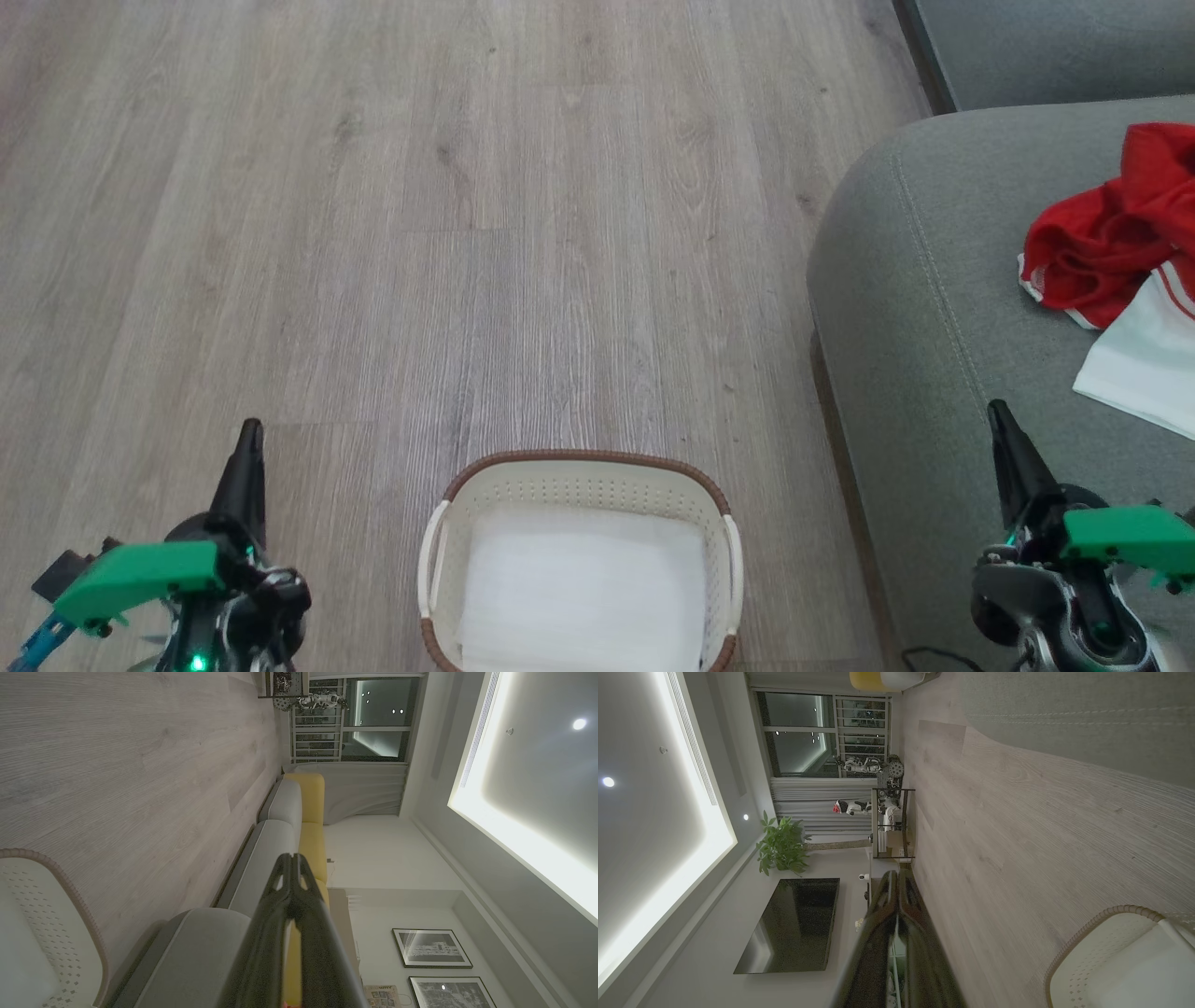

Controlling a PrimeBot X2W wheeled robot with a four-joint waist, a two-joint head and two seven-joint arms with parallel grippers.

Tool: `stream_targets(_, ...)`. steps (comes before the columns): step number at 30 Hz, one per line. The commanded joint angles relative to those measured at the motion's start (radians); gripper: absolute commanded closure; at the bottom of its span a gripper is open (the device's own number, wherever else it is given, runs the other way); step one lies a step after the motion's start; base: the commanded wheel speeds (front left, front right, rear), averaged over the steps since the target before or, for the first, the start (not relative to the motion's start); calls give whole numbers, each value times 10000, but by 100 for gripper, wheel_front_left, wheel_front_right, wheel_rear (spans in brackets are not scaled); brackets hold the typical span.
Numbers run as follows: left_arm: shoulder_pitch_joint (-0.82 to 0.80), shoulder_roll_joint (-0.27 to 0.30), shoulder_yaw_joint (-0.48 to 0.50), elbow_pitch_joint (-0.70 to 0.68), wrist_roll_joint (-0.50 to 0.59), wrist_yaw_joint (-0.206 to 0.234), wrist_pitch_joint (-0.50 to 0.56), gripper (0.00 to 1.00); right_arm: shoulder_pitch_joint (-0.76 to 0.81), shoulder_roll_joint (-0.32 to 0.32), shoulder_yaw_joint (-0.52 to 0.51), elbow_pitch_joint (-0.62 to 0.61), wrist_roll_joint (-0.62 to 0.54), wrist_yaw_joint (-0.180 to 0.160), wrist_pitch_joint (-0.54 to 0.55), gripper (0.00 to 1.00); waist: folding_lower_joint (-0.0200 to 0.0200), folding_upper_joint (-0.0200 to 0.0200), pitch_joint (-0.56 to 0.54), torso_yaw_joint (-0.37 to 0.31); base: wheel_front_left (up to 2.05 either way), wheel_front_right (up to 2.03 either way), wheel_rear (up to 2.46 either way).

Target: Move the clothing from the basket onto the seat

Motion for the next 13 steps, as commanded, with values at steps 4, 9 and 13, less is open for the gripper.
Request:
stream_targets(4, -491, 79, 365, -361, -26, -65, 77, 100, -514, 63, 162, -323, -7, -2, 75, 100, 0, -1, 0, 0, 0, 0, 0)
stream_targets(9, -491, 79, 365, -361, -26, -65, 77, 100, -515, 66, 158, -322, -10, -2, 79, 100, 0, -1, 0, 0, 0, 0, 0)
stream_targets(13, -491, 79, 365, -361, -26, -65, 77, 100, -515, 68, 154, -322, -13, -2, 81, 100, 0, -1, 0, 0, 0, 0, 0)
